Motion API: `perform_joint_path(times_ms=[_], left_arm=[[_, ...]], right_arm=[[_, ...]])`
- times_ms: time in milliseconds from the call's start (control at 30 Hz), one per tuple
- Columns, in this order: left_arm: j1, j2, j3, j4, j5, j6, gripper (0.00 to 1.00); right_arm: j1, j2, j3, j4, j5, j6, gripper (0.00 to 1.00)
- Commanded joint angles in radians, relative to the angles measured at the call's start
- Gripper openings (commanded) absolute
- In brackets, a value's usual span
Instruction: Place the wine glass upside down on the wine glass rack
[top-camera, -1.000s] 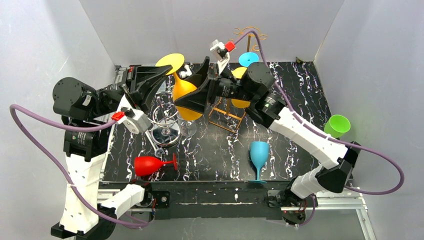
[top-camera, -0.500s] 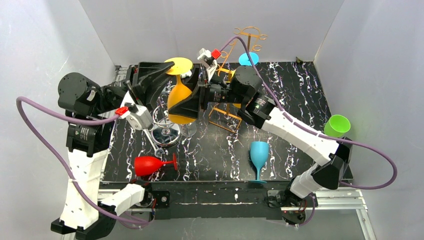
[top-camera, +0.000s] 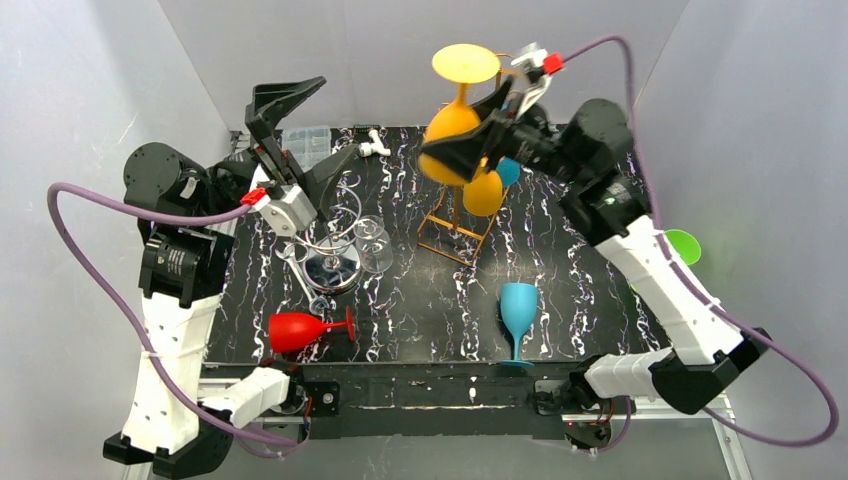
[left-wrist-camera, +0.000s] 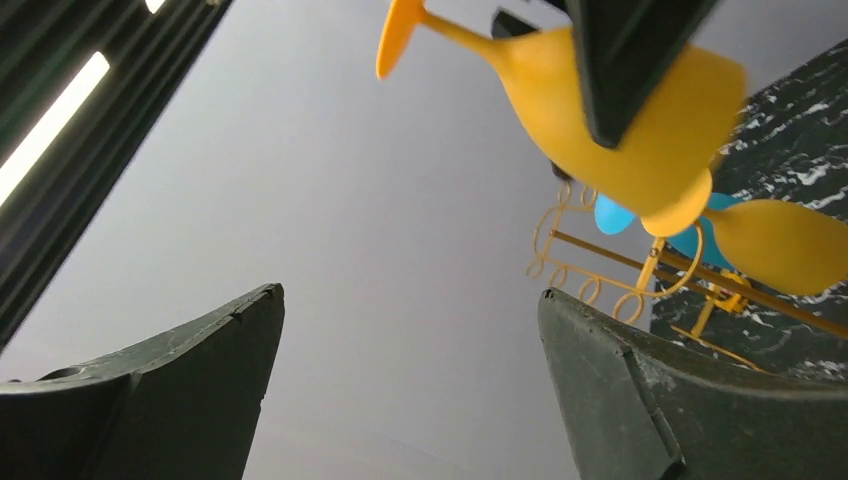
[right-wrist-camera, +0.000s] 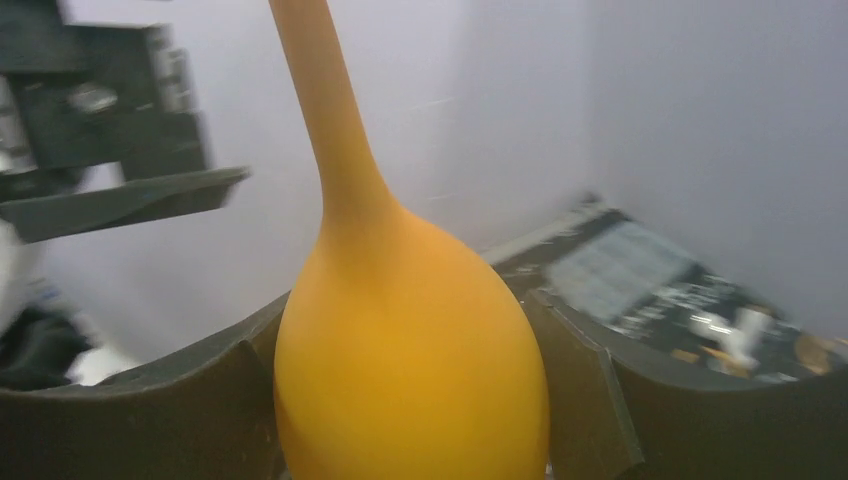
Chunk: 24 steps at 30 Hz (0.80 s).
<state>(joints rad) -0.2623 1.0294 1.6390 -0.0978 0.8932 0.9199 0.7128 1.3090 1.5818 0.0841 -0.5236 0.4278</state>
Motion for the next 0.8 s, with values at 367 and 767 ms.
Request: perform_joint_path(times_ms=[367,767], left_arm=[[-0.247,0.211,-0.13,-0.393,-0.07,0.449,0.89],[-0.316,0.4,-0.32,0.161,-0.229,0.628,0.67]], right_arm=[[-0.241,-0.146,0.034,-0.266,0.787,-0.451,0.54],[-0.604,-0.083,-0.114,-0.101,0.593,-0.239,0.5]])
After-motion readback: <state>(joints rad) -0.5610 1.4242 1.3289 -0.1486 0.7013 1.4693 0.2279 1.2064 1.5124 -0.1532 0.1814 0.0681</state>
